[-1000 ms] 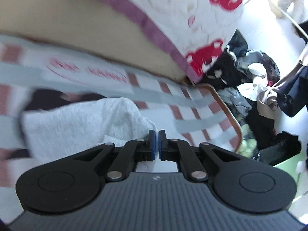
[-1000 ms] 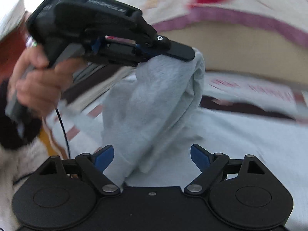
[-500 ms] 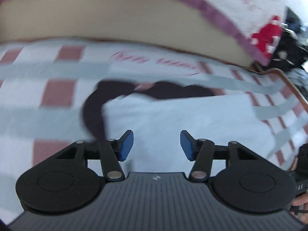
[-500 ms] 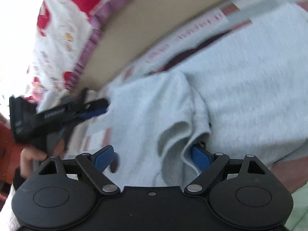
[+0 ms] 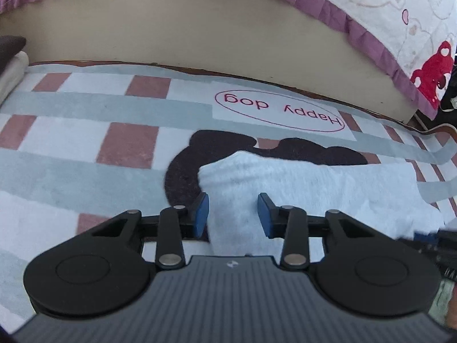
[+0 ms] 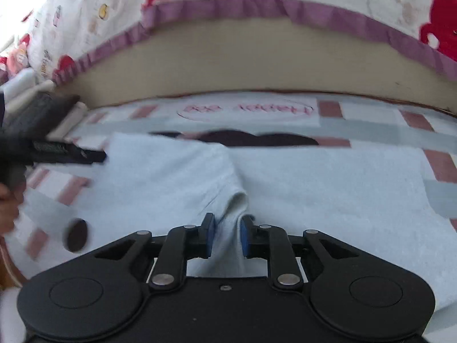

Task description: Fold clothes

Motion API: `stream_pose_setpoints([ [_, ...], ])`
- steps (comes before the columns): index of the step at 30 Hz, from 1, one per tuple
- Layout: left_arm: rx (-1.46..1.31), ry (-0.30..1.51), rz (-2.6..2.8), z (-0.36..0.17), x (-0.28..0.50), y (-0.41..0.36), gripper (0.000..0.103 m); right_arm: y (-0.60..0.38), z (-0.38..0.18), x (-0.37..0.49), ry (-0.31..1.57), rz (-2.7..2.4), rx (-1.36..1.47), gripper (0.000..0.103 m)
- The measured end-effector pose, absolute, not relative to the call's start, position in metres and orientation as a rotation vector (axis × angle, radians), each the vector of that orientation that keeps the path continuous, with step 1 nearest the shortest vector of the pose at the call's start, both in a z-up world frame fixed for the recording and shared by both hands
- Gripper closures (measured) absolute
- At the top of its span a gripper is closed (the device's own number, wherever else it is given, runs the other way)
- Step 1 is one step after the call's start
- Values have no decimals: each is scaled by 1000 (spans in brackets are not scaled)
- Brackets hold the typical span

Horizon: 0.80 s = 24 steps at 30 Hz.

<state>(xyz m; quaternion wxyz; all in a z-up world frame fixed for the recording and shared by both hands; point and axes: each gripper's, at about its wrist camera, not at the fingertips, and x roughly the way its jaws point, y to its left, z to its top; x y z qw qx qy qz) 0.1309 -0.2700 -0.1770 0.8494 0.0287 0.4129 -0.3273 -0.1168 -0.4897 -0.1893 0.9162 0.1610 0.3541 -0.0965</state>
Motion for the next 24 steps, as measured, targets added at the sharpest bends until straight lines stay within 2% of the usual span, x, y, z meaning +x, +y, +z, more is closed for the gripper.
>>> stream_pose_setpoints([
  [4, 162, 863, -643, -190, 134, -287, 66, -487, -189, -127, 756, -284, 337, 77],
  [6, 213, 858, -620, -196, 135, -295, 66, -474, -180, -125, 767, -343, 235, 61],
  [8, 198, 858, -597, -198, 138, -296, 66, -462, -171, -121, 804, -394, 127, 55],
  [10, 215, 850, -584, -199, 138, -299, 66, -455, -159, -120, 775, -376, 123, 54],
  [12, 231, 847, -575, -201, 138, -303, 66, -451, -149, -120, 722, -276, 168, 43],
  [15, 84, 918, -565, -207, 150, -291, 66, -445, -156, -105, 710, -84, 209, 43],
  [17, 7, 957, -570, -210, 157, -282, 65, -448, -172, -93, 766, -82, 227, 44],
  [18, -1, 961, -576, -210, 158, -279, 64, -452, -182, -88, 804, -122, 215, 46],
  [20, 54, 936, -565, -204, 149, -280, 66, -458, -199, -86, 864, -174, 164, 57],
  [22, 118, 895, -578, -186, 131, -278, 68, -460, -197, -98, 868, -154, 152, 56],
  [24, 153, 829, -666, -163, 105, -275, 59, -461, -190, -113, 897, -163, 161, 48],
])
